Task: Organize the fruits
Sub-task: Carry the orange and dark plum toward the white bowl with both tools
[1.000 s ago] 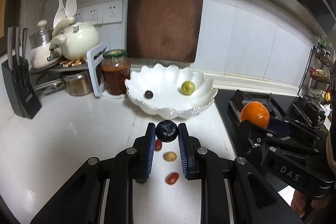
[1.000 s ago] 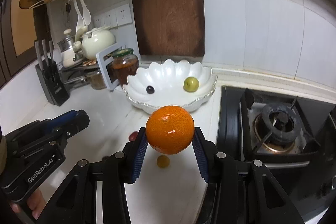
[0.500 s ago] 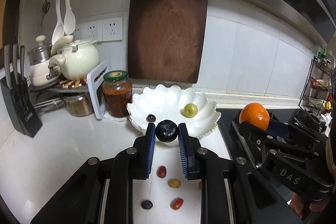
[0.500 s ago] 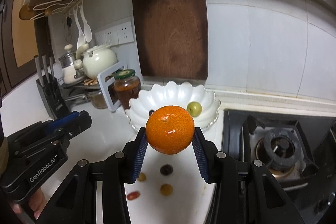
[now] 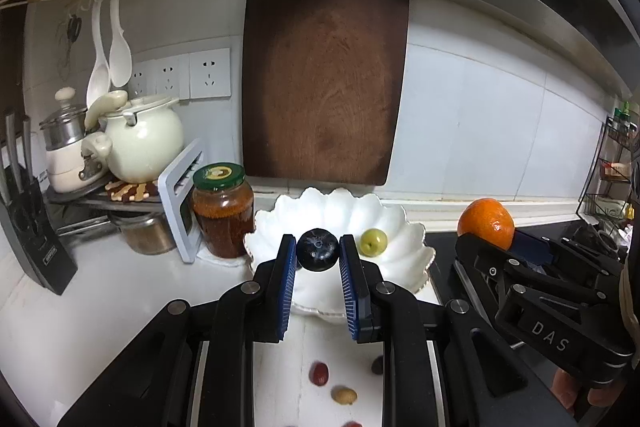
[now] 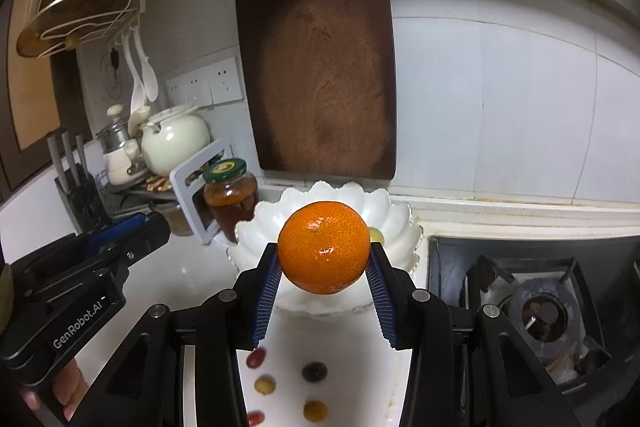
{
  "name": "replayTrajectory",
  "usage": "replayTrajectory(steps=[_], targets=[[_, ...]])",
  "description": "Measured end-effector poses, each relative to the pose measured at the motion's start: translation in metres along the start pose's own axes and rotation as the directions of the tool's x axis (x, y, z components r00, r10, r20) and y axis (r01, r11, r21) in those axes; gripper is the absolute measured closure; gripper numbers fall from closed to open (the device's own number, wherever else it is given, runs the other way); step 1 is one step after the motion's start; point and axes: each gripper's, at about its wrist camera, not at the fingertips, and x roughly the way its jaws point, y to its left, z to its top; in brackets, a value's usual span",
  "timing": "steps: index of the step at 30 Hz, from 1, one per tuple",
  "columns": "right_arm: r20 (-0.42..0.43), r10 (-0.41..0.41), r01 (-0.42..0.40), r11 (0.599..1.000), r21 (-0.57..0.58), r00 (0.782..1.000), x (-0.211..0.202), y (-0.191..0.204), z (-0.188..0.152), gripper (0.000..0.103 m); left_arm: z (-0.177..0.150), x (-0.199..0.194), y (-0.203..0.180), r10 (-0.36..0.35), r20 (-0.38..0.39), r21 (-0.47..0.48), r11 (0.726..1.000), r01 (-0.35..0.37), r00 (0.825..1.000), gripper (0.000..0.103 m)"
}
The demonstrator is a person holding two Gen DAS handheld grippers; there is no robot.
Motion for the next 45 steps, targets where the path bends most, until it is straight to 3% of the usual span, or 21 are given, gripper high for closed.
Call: replayTrajectory(steps=[16, 30, 45], targets=[[-0.035, -0.016, 0.016, 1.000, 0.018, 0.999, 0.047, -0.007, 0.035, 0.058, 0.042, 0.042, 0.004, 0.000, 0.001, 0.040, 0.999, 0.000, 1.000, 0.080], [-0.103, -0.036, 0.036, 0.999, 0.002, 0.994, 0.108, -0.021, 0.065, 0.059, 0.064, 0.104, 0.018, -0.024, -0.101, 0.029, 0.999, 0.027, 0.995, 0.080], [-0.218, -0.032, 0.029, 0.999, -0.020, 0.975, 0.180, -0.026, 0.084, 0.059, 0.066, 0.180, 0.031, -0.001, -0.238, 0.022, 1.000, 0.007, 0.971, 0.080]])
